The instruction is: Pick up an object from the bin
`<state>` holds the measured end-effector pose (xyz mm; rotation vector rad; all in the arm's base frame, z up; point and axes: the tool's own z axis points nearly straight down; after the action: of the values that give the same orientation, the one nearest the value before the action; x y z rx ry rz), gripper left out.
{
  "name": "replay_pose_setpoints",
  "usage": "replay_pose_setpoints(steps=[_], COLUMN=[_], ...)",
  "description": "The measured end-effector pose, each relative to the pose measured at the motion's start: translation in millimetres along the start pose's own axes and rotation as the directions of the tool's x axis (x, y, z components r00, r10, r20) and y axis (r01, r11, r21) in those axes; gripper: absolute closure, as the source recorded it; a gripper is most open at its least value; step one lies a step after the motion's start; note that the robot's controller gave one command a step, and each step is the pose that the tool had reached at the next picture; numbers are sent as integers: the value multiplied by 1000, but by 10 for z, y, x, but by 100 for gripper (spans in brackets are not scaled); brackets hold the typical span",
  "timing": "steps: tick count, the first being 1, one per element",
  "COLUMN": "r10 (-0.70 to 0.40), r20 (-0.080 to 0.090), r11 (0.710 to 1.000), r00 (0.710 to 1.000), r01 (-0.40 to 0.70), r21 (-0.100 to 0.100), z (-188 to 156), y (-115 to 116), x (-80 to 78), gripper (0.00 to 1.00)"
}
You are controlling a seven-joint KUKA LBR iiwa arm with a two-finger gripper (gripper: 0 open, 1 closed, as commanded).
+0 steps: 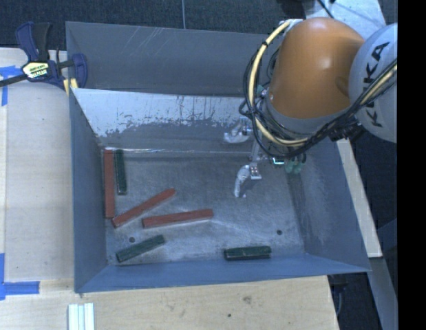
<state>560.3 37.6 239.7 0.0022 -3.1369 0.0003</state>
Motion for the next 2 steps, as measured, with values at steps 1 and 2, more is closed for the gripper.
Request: replay_pose_setpoints(steps=[1,2], r10=[1,-58], r20=[8,13], r11=[1000,998], r00=[1000,998], r01=[-1,58], r21=[-1,0], z=[-43,518], y=[0,57], x=[-15,2], gripper=[0,0])
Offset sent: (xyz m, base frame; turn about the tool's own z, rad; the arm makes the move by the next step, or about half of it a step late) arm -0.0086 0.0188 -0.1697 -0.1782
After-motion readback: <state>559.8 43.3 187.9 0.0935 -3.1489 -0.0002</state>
